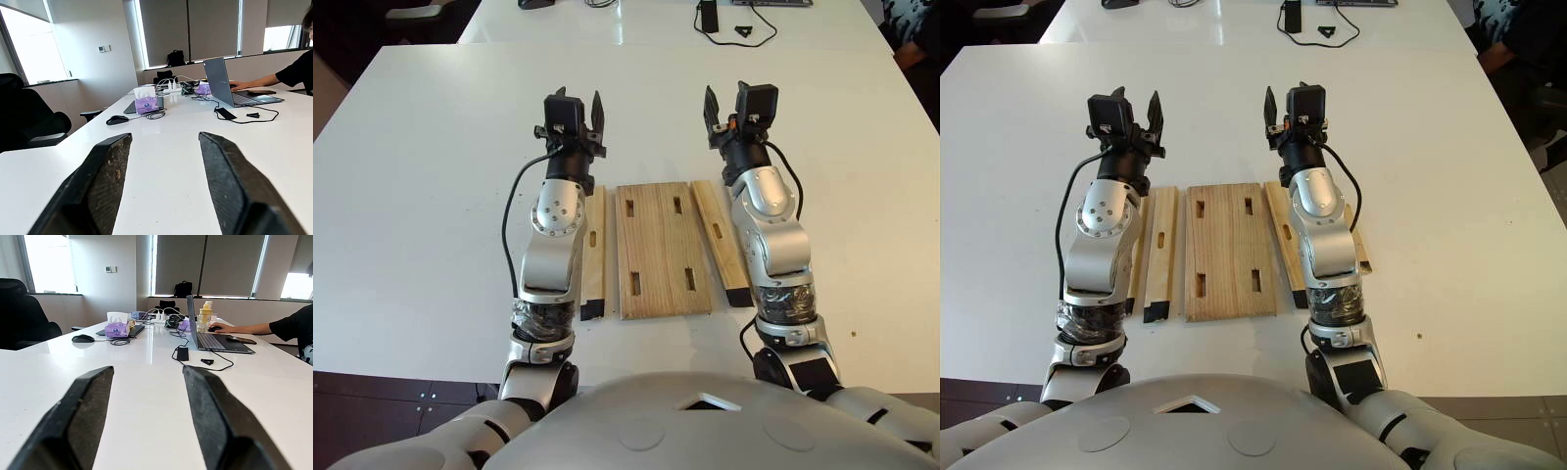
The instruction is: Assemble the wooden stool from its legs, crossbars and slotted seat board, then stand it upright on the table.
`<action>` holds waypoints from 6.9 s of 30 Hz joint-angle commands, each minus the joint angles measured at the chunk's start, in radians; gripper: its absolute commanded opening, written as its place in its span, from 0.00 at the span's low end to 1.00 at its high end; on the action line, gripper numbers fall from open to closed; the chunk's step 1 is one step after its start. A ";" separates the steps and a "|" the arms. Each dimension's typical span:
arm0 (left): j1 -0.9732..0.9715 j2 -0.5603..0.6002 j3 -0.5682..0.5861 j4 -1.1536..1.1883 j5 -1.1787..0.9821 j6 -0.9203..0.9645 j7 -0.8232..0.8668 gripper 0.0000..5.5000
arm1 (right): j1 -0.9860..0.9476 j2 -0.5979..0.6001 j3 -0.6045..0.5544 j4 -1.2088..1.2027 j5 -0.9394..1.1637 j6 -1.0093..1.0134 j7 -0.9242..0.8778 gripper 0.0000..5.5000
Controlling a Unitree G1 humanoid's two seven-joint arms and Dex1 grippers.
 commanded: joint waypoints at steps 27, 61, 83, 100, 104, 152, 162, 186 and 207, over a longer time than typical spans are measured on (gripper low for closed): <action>-0.002 -0.004 -0.016 0.009 0.031 0.032 0.014 0.46 | 0.004 0.004 0.021 0.006 -0.032 0.031 -0.012 0.47; 0.010 -0.003 0.006 -0.011 0.011 0.061 -0.008 0.57 | 0.007 -0.004 0.010 -0.001 -0.029 0.033 -0.017 0.48; 0.589 0.411 0.259 -0.707 -0.109 0.811 -0.359 0.57 | 0.289 -0.224 -0.174 -0.330 -0.003 0.119 0.107 0.48; 0.712 0.435 0.216 -0.629 -0.156 0.758 -0.372 0.57 | 0.317 -0.220 -0.170 -0.319 -0.020 0.119 0.097 0.48; 0.723 0.434 0.216 -0.620 -0.160 0.741 -0.374 0.57 | 0.324 -0.216 -0.170 -0.319 -0.021 0.118 0.094 0.48; 0.758 0.433 0.227 -0.315 -0.239 0.629 -0.337 0.24 | 0.299 -0.216 -0.164 -0.270 -0.032 0.116 0.086 0.48; 0.414 0.548 0.294 -0.361 -0.253 0.185 -0.447 0.24 | 0.177 -0.283 -0.365 -0.279 0.395 0.146 0.352 0.48; -0.028 0.685 0.239 -0.507 -1.393 0.460 -0.668 0.24 | -0.093 -0.667 -0.359 -0.376 1.491 0.582 0.815 0.48; 0.036 0.781 0.234 -0.496 -1.428 0.446 -0.710 0.24 | 0.000 -0.786 -0.322 -0.433 1.382 0.538 0.955 0.23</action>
